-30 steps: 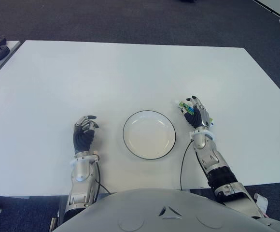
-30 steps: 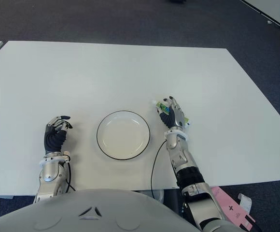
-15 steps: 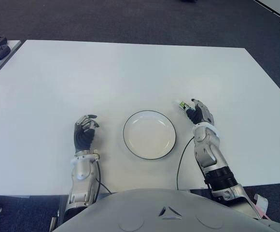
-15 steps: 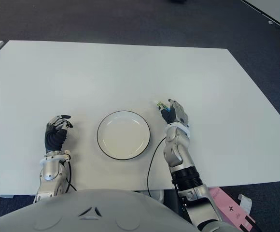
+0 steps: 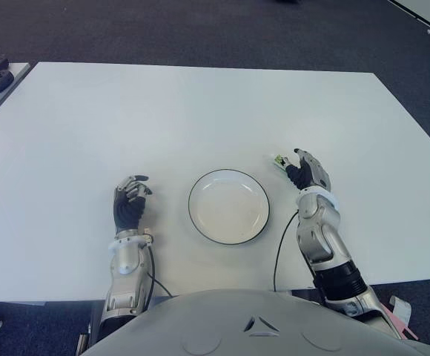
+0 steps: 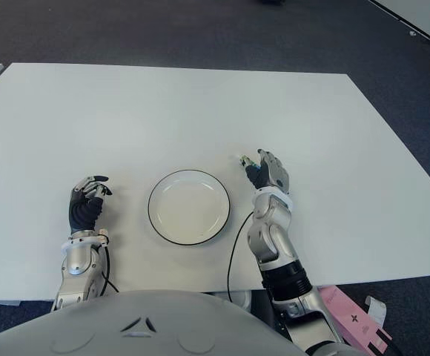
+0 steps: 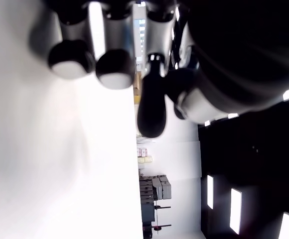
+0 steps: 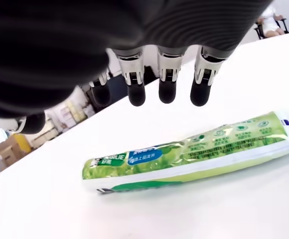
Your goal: Put the toothpaste on the table into the plate.
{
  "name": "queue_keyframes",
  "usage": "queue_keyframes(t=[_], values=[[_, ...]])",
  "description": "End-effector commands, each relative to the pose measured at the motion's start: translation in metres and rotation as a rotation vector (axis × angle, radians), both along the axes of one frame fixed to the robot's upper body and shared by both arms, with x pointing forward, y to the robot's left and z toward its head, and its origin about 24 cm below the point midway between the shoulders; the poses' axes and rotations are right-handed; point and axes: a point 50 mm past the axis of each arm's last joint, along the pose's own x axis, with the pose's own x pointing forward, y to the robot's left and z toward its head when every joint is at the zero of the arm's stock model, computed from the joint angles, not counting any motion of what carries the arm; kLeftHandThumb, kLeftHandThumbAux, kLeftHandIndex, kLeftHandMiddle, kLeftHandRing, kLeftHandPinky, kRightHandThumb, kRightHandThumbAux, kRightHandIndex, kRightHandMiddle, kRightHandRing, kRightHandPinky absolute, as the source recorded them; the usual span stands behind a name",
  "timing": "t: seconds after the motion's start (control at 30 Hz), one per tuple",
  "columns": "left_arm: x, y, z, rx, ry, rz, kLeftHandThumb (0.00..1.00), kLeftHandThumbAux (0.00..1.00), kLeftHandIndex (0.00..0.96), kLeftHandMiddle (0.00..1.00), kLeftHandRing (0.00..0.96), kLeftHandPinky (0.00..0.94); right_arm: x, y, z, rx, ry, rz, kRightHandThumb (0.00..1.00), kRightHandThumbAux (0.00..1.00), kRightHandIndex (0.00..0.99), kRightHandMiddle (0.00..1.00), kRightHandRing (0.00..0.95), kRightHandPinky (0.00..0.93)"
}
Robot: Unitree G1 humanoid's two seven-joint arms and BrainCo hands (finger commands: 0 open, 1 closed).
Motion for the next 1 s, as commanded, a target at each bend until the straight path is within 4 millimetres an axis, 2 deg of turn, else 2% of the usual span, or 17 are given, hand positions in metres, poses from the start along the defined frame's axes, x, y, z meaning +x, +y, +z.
queue_keyframes(t=[0.03,0.47,0.7,1.0], values=[[-0.008,0.000,-0.011,-0.017,0.070,0.020,0.703,0.716,0.439,0.893,0.888,0.875,-0.005,-0.001,0.000,-0.022,0.019,0.021,0.555,0.136,0.000,0.000,0.000,0.000],[-0.010,-0.001,-0.010,-0.015,0.072,0.024,0.704,0.716,0.440,0.888,0.885,0.873,-0.009,0.002,0.000,-0.062,0.060,0.033,0.564,0.141,0.000,0.000,0.000,0.000],[-0.011,0.000,-0.010,-0.015,0.086,0.028,0.705,0.716,0.440,0.891,0.886,0.873,-0.011,0.009,-0.027,-0.115,0.164,0.033,0.593,0.174,0.000,0.000,0.000,0.000],[-0.013,0.000,-0.009,-0.017,0.090,0.032,0.706,0.715,0.440,0.892,0.886,0.874,-0.010,0.007,-0.050,-0.185,0.247,0.044,0.629,0.208,0.000,0.000,0.000,0.000]])
